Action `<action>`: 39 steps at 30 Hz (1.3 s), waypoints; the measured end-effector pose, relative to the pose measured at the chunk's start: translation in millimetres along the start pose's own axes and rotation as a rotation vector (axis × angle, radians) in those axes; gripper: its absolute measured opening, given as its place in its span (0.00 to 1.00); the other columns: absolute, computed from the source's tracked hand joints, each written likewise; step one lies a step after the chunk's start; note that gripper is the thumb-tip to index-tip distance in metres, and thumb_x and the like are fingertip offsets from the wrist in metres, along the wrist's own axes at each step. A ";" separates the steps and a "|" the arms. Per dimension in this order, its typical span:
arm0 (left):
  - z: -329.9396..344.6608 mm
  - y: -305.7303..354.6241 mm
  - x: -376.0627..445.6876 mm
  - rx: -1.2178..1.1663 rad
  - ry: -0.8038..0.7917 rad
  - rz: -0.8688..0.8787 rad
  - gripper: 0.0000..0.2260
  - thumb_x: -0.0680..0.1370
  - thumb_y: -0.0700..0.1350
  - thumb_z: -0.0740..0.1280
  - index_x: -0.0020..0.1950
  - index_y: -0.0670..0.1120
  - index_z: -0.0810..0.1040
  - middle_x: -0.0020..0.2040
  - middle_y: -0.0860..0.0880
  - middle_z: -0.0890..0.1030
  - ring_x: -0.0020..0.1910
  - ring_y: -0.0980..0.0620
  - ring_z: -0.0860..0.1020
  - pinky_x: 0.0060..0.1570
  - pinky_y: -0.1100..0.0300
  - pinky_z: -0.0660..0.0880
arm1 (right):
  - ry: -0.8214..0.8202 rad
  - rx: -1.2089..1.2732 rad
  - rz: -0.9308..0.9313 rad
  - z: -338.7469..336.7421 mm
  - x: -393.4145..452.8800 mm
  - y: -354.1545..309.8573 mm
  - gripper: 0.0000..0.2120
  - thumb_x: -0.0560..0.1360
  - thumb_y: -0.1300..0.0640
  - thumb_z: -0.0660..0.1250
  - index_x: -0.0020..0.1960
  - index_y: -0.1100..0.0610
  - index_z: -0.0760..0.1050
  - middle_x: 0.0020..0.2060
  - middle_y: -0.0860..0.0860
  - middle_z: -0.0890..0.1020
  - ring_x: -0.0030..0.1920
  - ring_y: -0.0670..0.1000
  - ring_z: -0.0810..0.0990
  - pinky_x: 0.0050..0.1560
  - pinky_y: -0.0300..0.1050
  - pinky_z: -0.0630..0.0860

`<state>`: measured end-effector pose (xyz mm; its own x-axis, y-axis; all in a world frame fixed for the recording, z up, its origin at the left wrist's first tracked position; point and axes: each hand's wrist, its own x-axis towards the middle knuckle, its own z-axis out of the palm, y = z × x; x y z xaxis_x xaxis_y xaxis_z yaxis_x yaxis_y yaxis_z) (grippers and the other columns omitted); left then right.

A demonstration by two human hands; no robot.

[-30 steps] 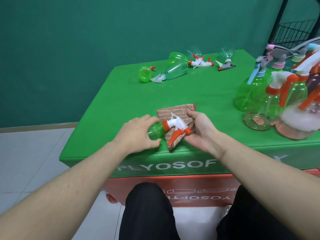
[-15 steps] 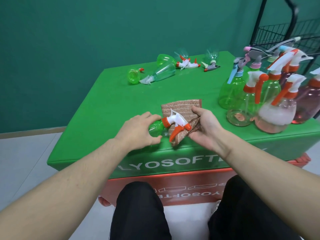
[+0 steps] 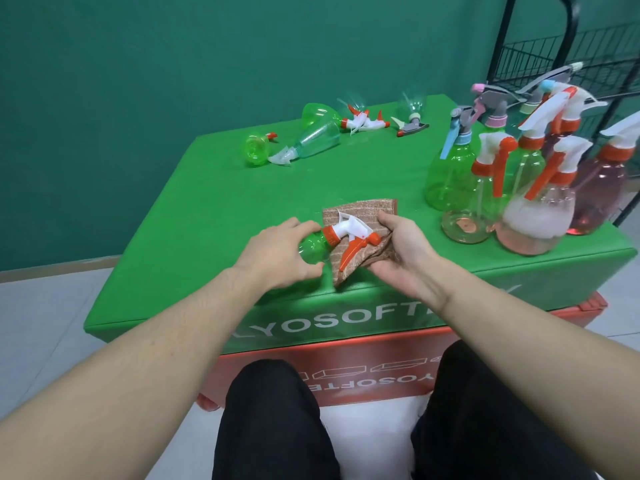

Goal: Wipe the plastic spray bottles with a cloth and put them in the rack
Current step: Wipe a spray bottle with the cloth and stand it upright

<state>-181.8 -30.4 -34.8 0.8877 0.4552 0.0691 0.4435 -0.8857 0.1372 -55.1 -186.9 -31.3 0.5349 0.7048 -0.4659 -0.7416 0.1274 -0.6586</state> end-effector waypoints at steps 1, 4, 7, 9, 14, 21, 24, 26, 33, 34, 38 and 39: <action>-0.2 2.0 0.1 0.005 0.000 -0.011 0.33 0.74 0.61 0.71 0.77 0.57 0.65 0.64 0.52 0.75 0.52 0.51 0.76 0.53 0.53 0.79 | 0.004 -0.002 -0.005 -1.0 -3.4 0.5 0.16 0.86 0.53 0.56 0.53 0.64 0.77 0.39 0.58 0.86 0.42 0.53 0.82 0.51 0.52 0.79; -0.9 5.1 0.1 -0.003 0.017 -0.058 0.33 0.75 0.59 0.72 0.77 0.58 0.65 0.68 0.51 0.73 0.51 0.53 0.75 0.50 0.56 0.78 | 0.012 -0.016 -0.019 -4.0 -13.3 2.3 0.18 0.87 0.53 0.54 0.55 0.64 0.76 0.41 0.60 0.87 0.40 0.54 0.86 0.48 0.52 0.79; -0.9 7.8 -1.3 -0.001 0.020 -0.077 0.33 0.75 0.59 0.72 0.77 0.58 0.64 0.67 0.52 0.74 0.52 0.53 0.76 0.50 0.56 0.78 | 0.009 -0.080 -0.028 -9.9 -22.2 4.4 0.18 0.87 0.53 0.53 0.55 0.63 0.77 0.46 0.60 0.87 0.46 0.55 0.86 0.51 0.52 0.79; -1.6 10.9 -2.5 0.008 0.022 -0.074 0.33 0.74 0.60 0.72 0.77 0.58 0.64 0.67 0.51 0.74 0.53 0.53 0.76 0.51 0.55 0.79 | 0.006 -0.104 -0.028 -13.4 -26.8 4.4 0.17 0.87 0.54 0.53 0.55 0.63 0.76 0.46 0.60 0.87 0.50 0.56 0.85 0.57 0.54 0.79; -6.8 10.1 -7.9 -0.036 0.046 -0.079 0.33 0.75 0.58 0.72 0.77 0.56 0.65 0.67 0.51 0.74 0.53 0.54 0.73 0.52 0.55 0.78 | 0.041 -0.196 -0.097 -17.8 -31.3 -3.7 0.16 0.86 0.53 0.54 0.56 0.60 0.77 0.47 0.57 0.87 0.50 0.54 0.85 0.62 0.52 0.78; -6.4 2.5 -15.7 0.017 0.011 0.004 0.32 0.75 0.61 0.71 0.76 0.56 0.66 0.63 0.52 0.75 0.53 0.51 0.76 0.52 0.52 0.78 | 0.015 -0.565 -0.292 -14.8 -27.8 -14.4 0.14 0.85 0.53 0.58 0.50 0.57 0.79 0.44 0.54 0.85 0.48 0.56 0.82 0.65 0.59 0.75; -5.2 0.1 -13.8 0.008 0.017 0.005 0.32 0.74 0.62 0.71 0.76 0.56 0.67 0.62 0.52 0.76 0.52 0.51 0.76 0.52 0.52 0.78 | -0.014 -0.841 -0.371 -18.8 -27.0 -12.1 0.17 0.85 0.48 0.59 0.49 0.56 0.82 0.47 0.54 0.87 0.52 0.59 0.85 0.67 0.60 0.74; -3.4 -1.1 -12.4 -0.023 0.035 -0.014 0.31 0.74 0.62 0.71 0.76 0.57 0.68 0.62 0.53 0.76 0.55 0.50 0.77 0.53 0.53 0.77 | -0.022 -0.921 -0.394 -21.9 -28.7 -13.9 0.18 0.85 0.47 0.58 0.50 0.55 0.82 0.48 0.53 0.87 0.53 0.58 0.85 0.67 0.57 0.74; 1.4 -5.3 -13.0 -0.086 0.092 -0.021 0.31 0.74 0.61 0.72 0.75 0.57 0.69 0.61 0.54 0.77 0.59 0.50 0.77 0.54 0.54 0.76 | -0.111 -1.043 -0.469 -21.9 -27.3 -16.4 0.14 0.86 0.48 0.56 0.51 0.47 0.80 0.51 0.50 0.86 0.53 0.53 0.83 0.64 0.53 0.75; 2.0 -5.6 -13.7 -0.079 0.093 -0.009 0.31 0.74 0.61 0.72 0.75 0.57 0.69 0.60 0.54 0.77 0.59 0.50 0.77 0.54 0.54 0.76 | -0.121 -1.078 -0.476 -19.9 -26.1 -15.1 0.14 0.86 0.48 0.55 0.50 0.46 0.79 0.50 0.49 0.85 0.52 0.51 0.82 0.63 0.52 0.75; 2.6 -7.0 -15.4 -0.072 0.105 0.008 0.31 0.74 0.61 0.72 0.75 0.56 0.69 0.61 0.53 0.77 0.59 0.50 0.77 0.55 0.53 0.77 | -0.175 -1.093 -0.499 -10.2 -15.5 -6.6 0.13 0.86 0.48 0.54 0.52 0.45 0.77 0.50 0.48 0.83 0.51 0.50 0.80 0.61 0.49 0.74; 2.9 -7.8 -15.6 -0.071 0.105 0.016 0.31 0.74 0.61 0.72 0.75 0.56 0.69 0.61 0.53 0.77 0.59 0.50 0.77 0.56 0.52 0.77 | -0.179 -1.093 -0.495 -6.5 -13.0 -5.6 0.14 0.86 0.48 0.54 0.53 0.47 0.78 0.49 0.48 0.83 0.50 0.49 0.80 0.59 0.47 0.74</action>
<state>-198.8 -30.9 -39.8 0.8750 0.4515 0.1748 0.4162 -0.8859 0.2048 -55.2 -201.3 -25.5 0.5362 0.8440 0.0086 0.3065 -0.1852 -0.9337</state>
